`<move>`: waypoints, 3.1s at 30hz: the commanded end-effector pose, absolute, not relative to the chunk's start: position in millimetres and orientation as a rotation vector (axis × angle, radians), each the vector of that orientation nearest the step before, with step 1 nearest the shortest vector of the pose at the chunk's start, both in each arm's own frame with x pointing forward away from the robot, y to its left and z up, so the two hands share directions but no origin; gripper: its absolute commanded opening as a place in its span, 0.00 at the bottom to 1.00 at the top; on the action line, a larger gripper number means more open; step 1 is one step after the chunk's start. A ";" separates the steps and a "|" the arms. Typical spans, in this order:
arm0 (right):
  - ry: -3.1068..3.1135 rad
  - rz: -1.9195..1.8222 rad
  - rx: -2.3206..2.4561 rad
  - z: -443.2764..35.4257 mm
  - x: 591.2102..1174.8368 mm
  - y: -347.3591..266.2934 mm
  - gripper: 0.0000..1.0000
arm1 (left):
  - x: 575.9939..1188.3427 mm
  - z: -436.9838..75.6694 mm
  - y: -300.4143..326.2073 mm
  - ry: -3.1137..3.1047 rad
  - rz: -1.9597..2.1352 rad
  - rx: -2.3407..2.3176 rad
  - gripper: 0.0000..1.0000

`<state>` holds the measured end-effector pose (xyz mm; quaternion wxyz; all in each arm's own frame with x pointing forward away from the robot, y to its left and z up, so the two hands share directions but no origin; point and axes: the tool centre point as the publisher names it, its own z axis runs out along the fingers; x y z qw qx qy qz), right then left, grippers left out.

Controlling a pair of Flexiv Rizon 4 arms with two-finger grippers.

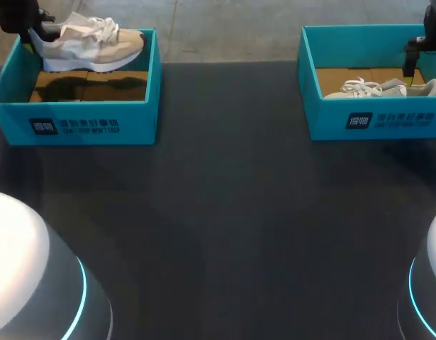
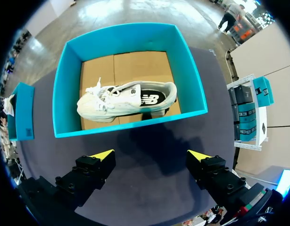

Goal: Take the shoe out of the shoebox, open the shoe tongue, remove and reinsert the insole, then place the shoe into the shoebox

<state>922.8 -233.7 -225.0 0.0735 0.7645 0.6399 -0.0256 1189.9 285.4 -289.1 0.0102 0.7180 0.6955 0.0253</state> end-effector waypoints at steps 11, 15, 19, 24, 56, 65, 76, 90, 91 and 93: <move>1.920 -0.076 2.296 -224.9 922.1 -233.8 1.00 | 1104.1 -216.1 282.8 2.216 0.196 2.139 0.00; 1.920 -0.076 2.296 -224.9 922.1 -233.8 1.00 | 1083.9 -207.5 282.0 2.241 0.219 2.119 0.00; 1.920 -0.076 2.296 -224.9 922.1 -233.8 1.00 | 1057.0 -198.4 281.5 2.254 0.224 2.094 0.00; 1.920 -0.076 2.296 -224.9 922.1 -233.8 1.00 | 1027.0 -194.9 283.5 2.252 0.228 2.088 0.00; 1.920 -0.076 2.296 -224.9 922.1 -233.8 1.00 | 885.2 -177.7 256.4 2.216 0.291 2.106 0.00; 1.920 -0.076 2.296 -224.9 922.1 -233.8 1.00 | 832.5 -177.1 228.1 2.179 0.284 2.136 0.00; 1.920 -0.076 2.296 -224.9 922.1 -233.8 1.00 | 783.0 -178.5 200.7 2.156 0.305 2.153 0.00; 1.920 -0.076 2.296 -224.9 922.1 -233.8 1.00 | 743.1 -198.3 160.6 2.141 0.295 2.211 0.00; 1.920 -0.076 2.296 -224.9 922.1 -233.8 1.00 | 742.6 -200.5 157.5 2.141 0.294 2.213 0.00; 1.920 -0.076 2.296 -224.9 922.1 -233.8 1.00 | 741.7 -204.6 151.2 2.140 0.286 2.226 0.00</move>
